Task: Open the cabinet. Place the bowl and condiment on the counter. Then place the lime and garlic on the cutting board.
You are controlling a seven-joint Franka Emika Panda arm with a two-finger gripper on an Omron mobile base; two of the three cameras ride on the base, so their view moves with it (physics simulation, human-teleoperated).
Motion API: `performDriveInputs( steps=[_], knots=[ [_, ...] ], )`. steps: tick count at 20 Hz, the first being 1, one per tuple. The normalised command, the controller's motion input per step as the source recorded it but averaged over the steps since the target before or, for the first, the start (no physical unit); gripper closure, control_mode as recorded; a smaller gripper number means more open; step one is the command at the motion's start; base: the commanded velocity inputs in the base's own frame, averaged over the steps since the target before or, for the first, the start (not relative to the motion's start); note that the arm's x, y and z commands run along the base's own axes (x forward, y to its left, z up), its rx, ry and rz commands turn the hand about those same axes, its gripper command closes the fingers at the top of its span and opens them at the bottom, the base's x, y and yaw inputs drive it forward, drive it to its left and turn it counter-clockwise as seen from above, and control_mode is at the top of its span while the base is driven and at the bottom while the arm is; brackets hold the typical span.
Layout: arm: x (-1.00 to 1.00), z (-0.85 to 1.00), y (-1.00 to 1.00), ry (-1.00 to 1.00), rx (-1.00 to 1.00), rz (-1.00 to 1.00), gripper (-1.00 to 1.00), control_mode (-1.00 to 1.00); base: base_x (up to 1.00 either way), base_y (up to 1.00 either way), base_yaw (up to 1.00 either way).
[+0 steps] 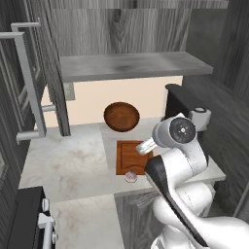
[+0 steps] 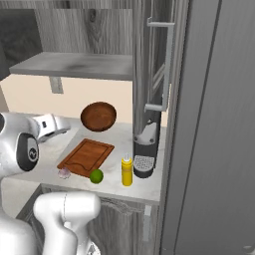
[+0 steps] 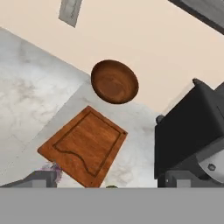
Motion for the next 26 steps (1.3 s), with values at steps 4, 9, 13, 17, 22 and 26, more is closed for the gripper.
performDriveInputs(
  steps=[4, 9, 13, 17, 22, 26],
  knots=[
    [-0.75, 0.18, -0.06, 0.22, 0.28, -0.06, -1.00, -1.00, 0.00, 0.00, 0.00],
    [-0.67, 0.00, -0.03, 0.14, 0.19, -0.02, -1.00, -1.00, 0.00, 0.00, 0.00],
    [-0.21, 0.00, 0.00, 0.19, 0.12, -0.06, -1.00, -1.00, 0.00, 0.00, 0.00],
    [-0.05, -0.02, 0.00, 0.12, 0.07, -0.08, -1.00, -1.00, 0.00, 0.00, 0.00],
    [0.00, -0.20, 0.00, 0.12, 0.04, -0.05, -1.00, -1.00, 0.00, 0.00, 0.00],
    [0.00, -0.47, 0.10, 0.13, 0.00, -0.01, -1.00, -1.00, 0.00, 0.00, 0.00]
  ],
)
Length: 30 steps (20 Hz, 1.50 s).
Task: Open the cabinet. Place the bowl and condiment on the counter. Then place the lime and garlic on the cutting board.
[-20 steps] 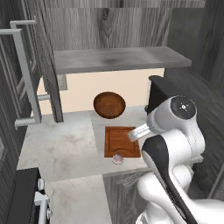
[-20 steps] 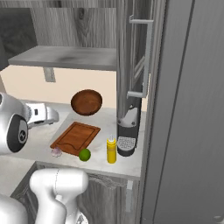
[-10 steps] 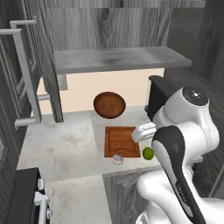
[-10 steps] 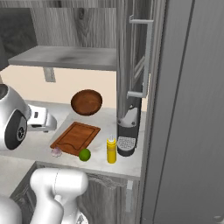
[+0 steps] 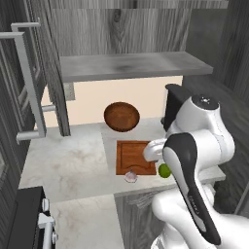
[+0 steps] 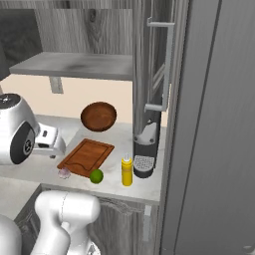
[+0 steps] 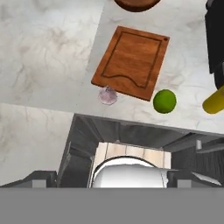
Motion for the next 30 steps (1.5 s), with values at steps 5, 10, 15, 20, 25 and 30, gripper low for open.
performDriveInputs(
  steps=[5, 10, 15, 20, 25, 30],
  knots=[
    [0.00, -0.48, 0.09, 0.09, 0.00, -0.01, -1.00, -1.00, 0.00, 0.00, 0.00],
    [0.00, -0.27, 0.02, 0.01, 0.00, -0.03, -1.00, -1.00, 0.00, 0.00, 0.00],
    [0.00, -0.14, 0.01, 0.00, 0.00, -0.08, -1.00, -1.00, 0.00, 0.00, 0.00],
    [0.00, -0.13, 0.12, 0.00, 0.00, -0.12, -1.00, -1.00, 0.00, 0.00, 0.00],
    [0.00, -0.14, 0.01, 0.00, 0.03, -0.08, -1.00, -1.00, 0.00, 0.00, 0.00],
    [0.00, -0.21, 0.00, 0.00, 0.01, -0.01, -1.00, -1.00, 0.00, 0.00, 0.00]
  ],
)
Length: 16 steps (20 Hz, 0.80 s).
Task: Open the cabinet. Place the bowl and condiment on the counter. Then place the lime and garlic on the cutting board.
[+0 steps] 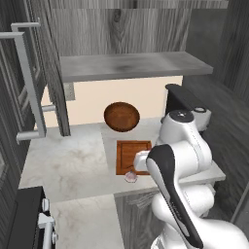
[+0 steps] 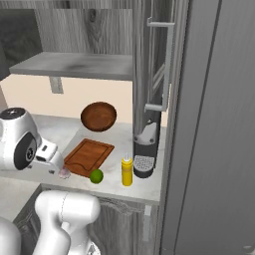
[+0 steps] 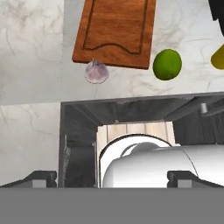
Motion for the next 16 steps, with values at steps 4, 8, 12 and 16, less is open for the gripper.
performDriveInputs(
  steps=[4, 8, 12, 16],
  knots=[
    [0.00, -0.25, 0.00, 0.00, 0.00, 0.00, -1.00, -1.00, 0.00, 0.00, 0.00],
    [0.05, -0.28, 0.00, 0.00, 0.00, 0.00, -1.00, -1.00, 0.00, 0.00, 0.00],
    [0.16, -0.29, 0.00, 0.00, 0.00, 0.00, -1.00, -1.00, 0.00, 0.00, 0.00],
    [0.17, -0.32, 0.00, 0.00, 0.00, 0.00, -1.00, -1.00, 0.00, 0.00, 0.00]
  ],
)
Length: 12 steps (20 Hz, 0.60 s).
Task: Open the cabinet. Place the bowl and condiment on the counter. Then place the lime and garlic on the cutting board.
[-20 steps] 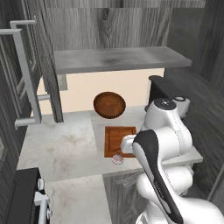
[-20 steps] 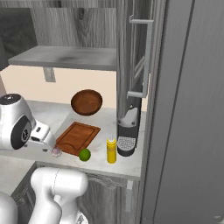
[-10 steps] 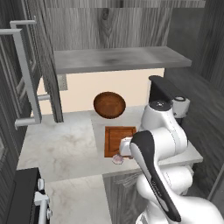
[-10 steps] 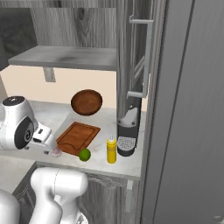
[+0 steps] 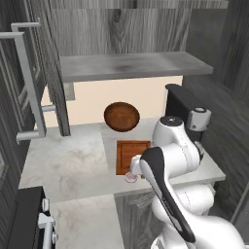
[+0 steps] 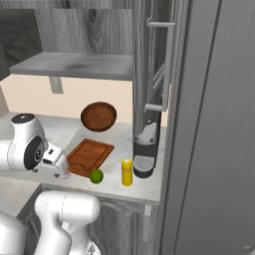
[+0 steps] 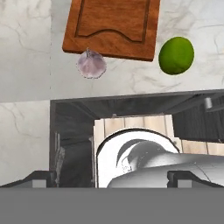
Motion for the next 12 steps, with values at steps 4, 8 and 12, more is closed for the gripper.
performDriveInputs(
  steps=[4, 8, 12],
  knots=[
    [0.16, -0.29, 0.05, 0.00, 0.00, 0.00, -1.00, -1.00, 0.00, 0.00, 0.00],
    [0.10, -0.27, 0.11, 0.00, 0.00, 0.00, -1.00, -1.00, 0.00, 0.00, 0.00],
    [0.13, -0.24, 0.11, 0.00, 0.00, 0.00, -1.00, -1.00, 0.00, 0.00, 0.00]
  ],
)
